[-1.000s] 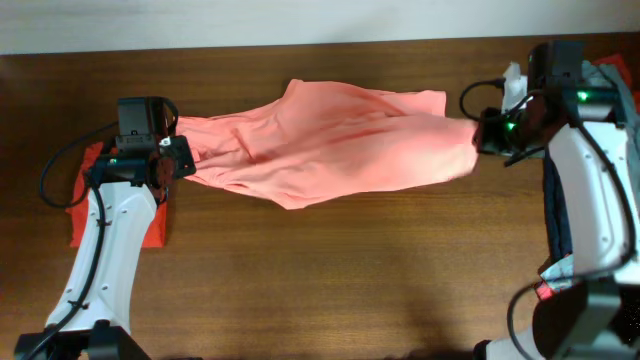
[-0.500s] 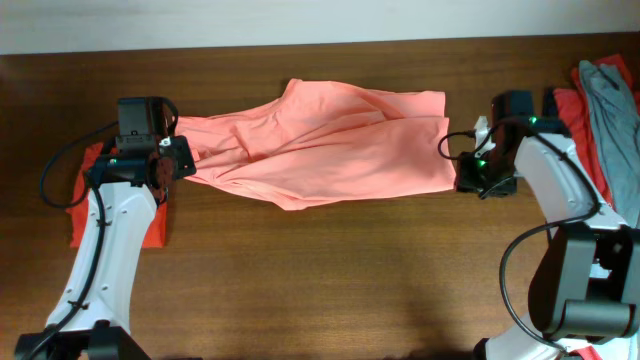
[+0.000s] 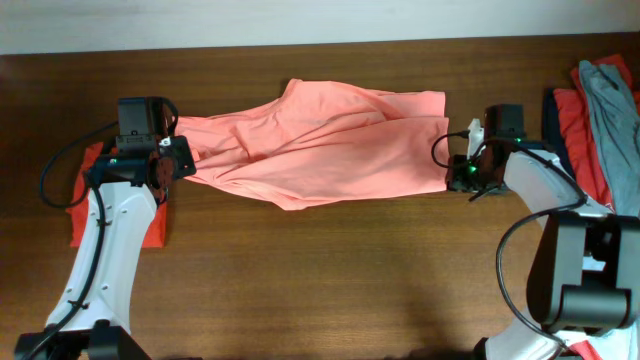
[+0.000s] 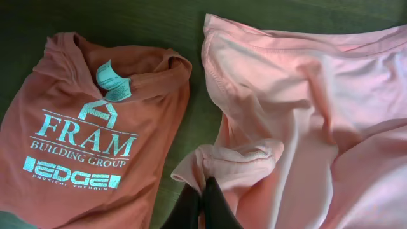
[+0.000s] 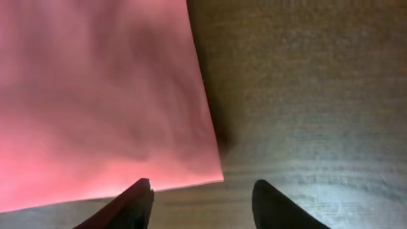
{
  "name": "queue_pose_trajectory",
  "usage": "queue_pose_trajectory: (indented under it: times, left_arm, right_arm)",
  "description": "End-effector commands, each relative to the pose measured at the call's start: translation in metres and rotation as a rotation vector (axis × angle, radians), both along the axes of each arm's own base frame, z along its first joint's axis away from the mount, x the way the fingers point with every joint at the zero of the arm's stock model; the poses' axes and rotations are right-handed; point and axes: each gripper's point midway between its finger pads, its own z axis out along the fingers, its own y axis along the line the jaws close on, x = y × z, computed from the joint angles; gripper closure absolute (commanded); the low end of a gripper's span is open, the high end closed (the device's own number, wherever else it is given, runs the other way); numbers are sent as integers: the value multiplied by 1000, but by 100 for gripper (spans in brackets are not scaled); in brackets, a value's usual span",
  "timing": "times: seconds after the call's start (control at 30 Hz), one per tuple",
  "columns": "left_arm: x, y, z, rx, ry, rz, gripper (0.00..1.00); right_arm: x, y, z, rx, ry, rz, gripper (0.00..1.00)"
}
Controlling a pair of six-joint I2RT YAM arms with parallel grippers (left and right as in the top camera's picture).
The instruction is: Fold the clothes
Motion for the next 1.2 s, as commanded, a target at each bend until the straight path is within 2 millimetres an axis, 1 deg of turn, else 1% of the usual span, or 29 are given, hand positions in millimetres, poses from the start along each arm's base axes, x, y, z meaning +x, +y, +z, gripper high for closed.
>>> queue_pose_trajectory:
  times: [0.0, 0.07, 0.13, 0.17, 0.23, 0.33, 0.37, 0.5, 0.53, 0.6, 0.7, 0.77, 0.83, 0.87, 0.9, 0.93, 1.0, 1.1, 1.13, 1.17]
  left_arm:
    - [0, -1, -3, -11, 5, 9, 100]
    - [0, -1, -3, -10, 5, 9, 100]
    - [0, -1, -3, -10, 5, 9, 100]
    - [0, -1, -3, -10, 5, 9, 100]
    - [0, -1, -3, -10, 5, 9, 100]
    - [0, -1, -3, -11, 5, 9, 100]
    - [0, -1, -3, -10, 5, 9, 100]
    - [0, -1, -3, -10, 5, 9, 100]
    - [0, -1, -3, -11, 5, 9, 100]
    - [0, -1, -2, -10, 2, 9, 100]
    - [-1, -2, 6, -14, -18, 5, 100]
    - [-1, -6, 19, -36, -55, -11, 100]
    - [-1, -12, 37, -61, -104, -32, 100]
    - [-3, -15, 50, -72, -142, -42, 100]
    - [-5, -15, 67, -72, -186, -45, 100]
    - [-6, -15, 73, -70, -202, -45, 100]
    - [-12, -15, 101, -65, -276, -47, 100]
    - [-25, -15, 145, -59, -394, -52, 100]
    - [-32, -16, 165, -56, -448, -54, 100]
    - [-36, -16, 175, -55, -473, -55, 100]
  right_arm:
    - [-2, 4, -17, 17, 31, 5, 44]
    - [-4, 6, -26, 33, 52, 8, 44]
    - [-6, 8, -30, 45, 65, 10, 45]
    - [-7, 9, -32, 48, 72, 11, 48]
    - [-9, 11, -33, 62, 79, 14, 63]
    - [-9, 12, -33, 68, 81, 15, 94]
    - [-9, 12, -33, 68, 82, 15, 96]
    - [-14, 13, -31, 70, 100, 14, 96]
    - [-15, 13, -29, 70, 109, 14, 96]
    - [-16, 12, -17, 68, 118, 12, 96]
    - [-10, 11, 18, 61, 85, 27, 96]
    - [-3, 10, 57, 52, 29, 32, 96]
    - [3, 9, 102, 43, -44, 34, 96]
    - [4, 9, 127, 38, -84, 34, 96]
    - [4, 9, 161, 30, -139, 36, 96]
    - [4, 9, 169, 28, -153, 36, 96]
    - [-2, 8, 218, 7, -237, 33, 96]
    - [-20, 2, 286, -47, -359, 13, 96]
    - [-30, 2, 311, -62, -409, 8, 96]
    - [-36, 2, 325, -70, -437, 4, 96]
